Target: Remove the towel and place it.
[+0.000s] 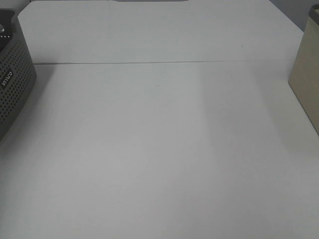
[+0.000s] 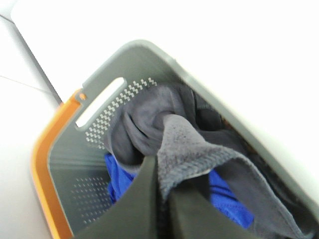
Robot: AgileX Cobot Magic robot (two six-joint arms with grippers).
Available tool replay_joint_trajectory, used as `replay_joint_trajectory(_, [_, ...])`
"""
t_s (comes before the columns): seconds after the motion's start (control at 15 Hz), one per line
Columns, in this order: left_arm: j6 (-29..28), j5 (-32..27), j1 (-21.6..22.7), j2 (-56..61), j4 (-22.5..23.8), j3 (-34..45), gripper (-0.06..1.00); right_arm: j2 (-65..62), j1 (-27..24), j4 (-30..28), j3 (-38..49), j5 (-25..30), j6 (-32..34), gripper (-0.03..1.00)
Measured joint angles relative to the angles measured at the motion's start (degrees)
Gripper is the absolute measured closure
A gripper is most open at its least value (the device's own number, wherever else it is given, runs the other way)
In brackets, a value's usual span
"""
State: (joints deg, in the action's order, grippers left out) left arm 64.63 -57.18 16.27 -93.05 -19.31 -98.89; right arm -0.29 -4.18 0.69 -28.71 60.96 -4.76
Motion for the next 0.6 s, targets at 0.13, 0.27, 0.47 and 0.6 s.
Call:
replay_joint_trajectory(0.13, [0.0, 0.0, -2.01, 3.15, -0.4, 0.0, 0.94, 0.0, 0.0, 0.0, 0.0, 0.0, 0.0, 0.56])
replay_joint_trajectory(0.27, [-0.63, 0.06, -6.59, 7.22, -0.69, 0.0, 0.94, 0.0, 0.0, 0.0, 0.0, 0.0, 0.0, 0.56])
replay_joint_trajectory(0.47, [-3.5, 2.18, -12.89, 11.0, -1.09, 0.0, 0.94, 0.0, 0.0, 0.0, 0.0, 0.0, 0.0, 0.56])
replay_joint_trajectory(0.6, [-3.95, 2.81, -17.48, 12.38, -1.09, 0.0, 0.94, 0.0, 0.0, -0.06, 0.0, 0.0, 0.0, 0.56])
